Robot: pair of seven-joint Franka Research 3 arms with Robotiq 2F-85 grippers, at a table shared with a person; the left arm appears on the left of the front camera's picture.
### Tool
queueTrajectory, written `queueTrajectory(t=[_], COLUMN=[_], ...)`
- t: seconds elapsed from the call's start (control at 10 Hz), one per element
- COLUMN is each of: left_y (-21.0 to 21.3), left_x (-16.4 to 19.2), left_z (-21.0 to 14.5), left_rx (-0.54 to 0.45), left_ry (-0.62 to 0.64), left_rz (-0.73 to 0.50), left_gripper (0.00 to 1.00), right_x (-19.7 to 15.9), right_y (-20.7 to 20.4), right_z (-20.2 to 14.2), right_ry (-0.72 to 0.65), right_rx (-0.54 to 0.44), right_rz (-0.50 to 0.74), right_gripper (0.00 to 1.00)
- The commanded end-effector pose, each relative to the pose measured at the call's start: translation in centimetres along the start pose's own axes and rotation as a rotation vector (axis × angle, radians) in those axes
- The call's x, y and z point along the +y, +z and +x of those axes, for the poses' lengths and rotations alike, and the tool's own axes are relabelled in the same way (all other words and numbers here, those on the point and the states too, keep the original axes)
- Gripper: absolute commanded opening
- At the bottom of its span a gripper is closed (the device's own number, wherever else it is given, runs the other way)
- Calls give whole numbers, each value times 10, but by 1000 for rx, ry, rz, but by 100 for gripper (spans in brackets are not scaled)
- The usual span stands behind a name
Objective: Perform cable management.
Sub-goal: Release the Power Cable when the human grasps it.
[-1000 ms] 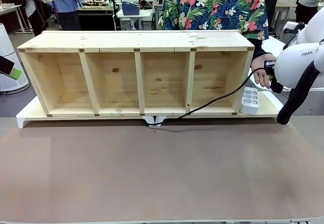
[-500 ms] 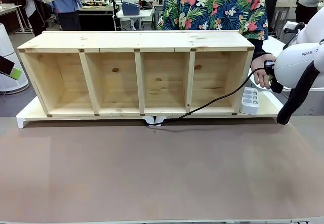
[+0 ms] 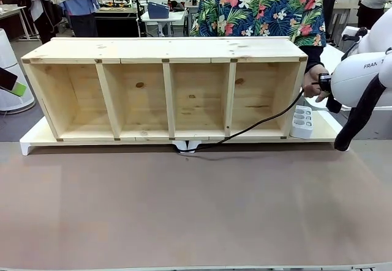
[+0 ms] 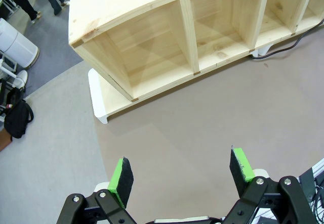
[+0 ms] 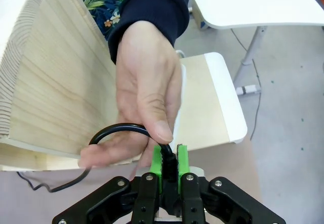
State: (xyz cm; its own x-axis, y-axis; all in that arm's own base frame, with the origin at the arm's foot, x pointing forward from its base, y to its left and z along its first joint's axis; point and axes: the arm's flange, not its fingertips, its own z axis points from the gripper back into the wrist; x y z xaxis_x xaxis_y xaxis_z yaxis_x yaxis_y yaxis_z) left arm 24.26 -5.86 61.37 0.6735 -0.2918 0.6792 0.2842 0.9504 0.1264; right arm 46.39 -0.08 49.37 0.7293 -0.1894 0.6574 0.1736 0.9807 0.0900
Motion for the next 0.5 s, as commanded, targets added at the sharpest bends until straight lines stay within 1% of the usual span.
queueTrajectory(t=[0.0,0.2,0.3,0.4], left_y=[-1,-1,-1,-1], left_x=[1,1,1,1], left_z=[1,1,1,1], left_rx=[-6,-6,-6,-6], left_ry=[4,4,4,4], left_rz=[-1,-1,-1,-1], left_gripper=[100,100,100,100], right_x=[4,4,3,1], right_y=[-2,-1,-1,-1], right_z=[0,-3,-1,0], right_ry=[16,33,30,28], right_rx=[-8,-12,-27,-28], right_rz=[-2,-6,-1,1], right_gripper=[15,15,3,0])
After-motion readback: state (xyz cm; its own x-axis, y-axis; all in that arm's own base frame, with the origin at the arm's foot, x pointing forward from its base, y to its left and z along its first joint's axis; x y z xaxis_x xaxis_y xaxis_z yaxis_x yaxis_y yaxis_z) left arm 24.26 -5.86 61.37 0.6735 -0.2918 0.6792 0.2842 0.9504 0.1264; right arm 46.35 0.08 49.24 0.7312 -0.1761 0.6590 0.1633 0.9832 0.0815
